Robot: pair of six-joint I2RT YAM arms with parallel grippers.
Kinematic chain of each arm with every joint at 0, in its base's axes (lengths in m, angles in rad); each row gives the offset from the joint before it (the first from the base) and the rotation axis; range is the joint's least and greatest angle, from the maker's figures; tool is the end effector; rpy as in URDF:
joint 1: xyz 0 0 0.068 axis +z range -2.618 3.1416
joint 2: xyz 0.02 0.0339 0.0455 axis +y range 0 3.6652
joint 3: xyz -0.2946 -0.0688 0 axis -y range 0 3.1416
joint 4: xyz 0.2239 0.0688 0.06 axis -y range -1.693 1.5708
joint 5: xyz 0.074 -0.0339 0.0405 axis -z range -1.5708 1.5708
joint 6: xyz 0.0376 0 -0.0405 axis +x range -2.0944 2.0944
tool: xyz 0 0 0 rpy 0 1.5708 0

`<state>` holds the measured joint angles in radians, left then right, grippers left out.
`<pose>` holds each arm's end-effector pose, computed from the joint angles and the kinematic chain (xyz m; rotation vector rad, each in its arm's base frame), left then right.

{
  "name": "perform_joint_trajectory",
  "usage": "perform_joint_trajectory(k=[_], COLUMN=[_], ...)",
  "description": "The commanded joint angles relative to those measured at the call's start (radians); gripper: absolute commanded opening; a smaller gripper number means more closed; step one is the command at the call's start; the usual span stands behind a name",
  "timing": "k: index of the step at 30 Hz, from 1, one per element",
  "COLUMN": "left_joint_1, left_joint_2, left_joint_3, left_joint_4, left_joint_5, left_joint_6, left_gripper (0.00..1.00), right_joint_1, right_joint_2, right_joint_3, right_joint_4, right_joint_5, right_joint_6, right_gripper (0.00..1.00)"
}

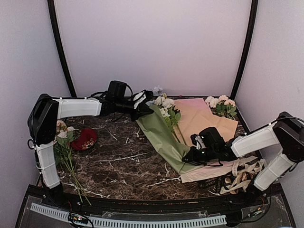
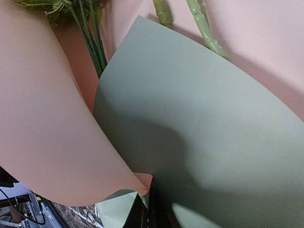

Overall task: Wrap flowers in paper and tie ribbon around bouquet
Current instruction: Adjust the two-thirds folded wrapping paper at the center of the board.

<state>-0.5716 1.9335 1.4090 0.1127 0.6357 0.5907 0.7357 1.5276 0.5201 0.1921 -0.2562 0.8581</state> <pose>0.3613 -0.2589 0.2870 1.3875 1.3660 -0.6143 0.1813 0.1770 0.1702 0.0266 2.6216 0.9787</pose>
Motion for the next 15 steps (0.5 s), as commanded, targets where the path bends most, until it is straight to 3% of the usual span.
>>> perform_joint_trajectory(k=[1,4,11,15], left_joint_1=[0.003,-0.01,-0.037,-0.037], left_joint_2=[0.067,0.093,0.149,0.163], left_joint_3=[0.077,0.091,0.128,0.143], left_joint_4=[0.025,0.034,0.1,0.101], left_joint_5=[-0.086,-0.109,-0.393,-0.459], left_joint_6=[-0.136,-0.153,-0.159,-0.133], left_gripper=[0.0,0.0,0.0,0.0], right_joint_1=[0.017,0.019,0.019,0.019], right_joint_2=[-0.022,-0.029,-0.046,-0.05], right_joint_3=[-0.002,-0.007,-0.003,0.001], right_joint_4=[-0.051,-0.055,-0.079,-0.081], right_joint_5=[0.008,0.01,0.034,0.03], right_joint_6=[0.001,0.01,0.013,0.015], right_gripper=[0.0,0.0,0.0,0.0])
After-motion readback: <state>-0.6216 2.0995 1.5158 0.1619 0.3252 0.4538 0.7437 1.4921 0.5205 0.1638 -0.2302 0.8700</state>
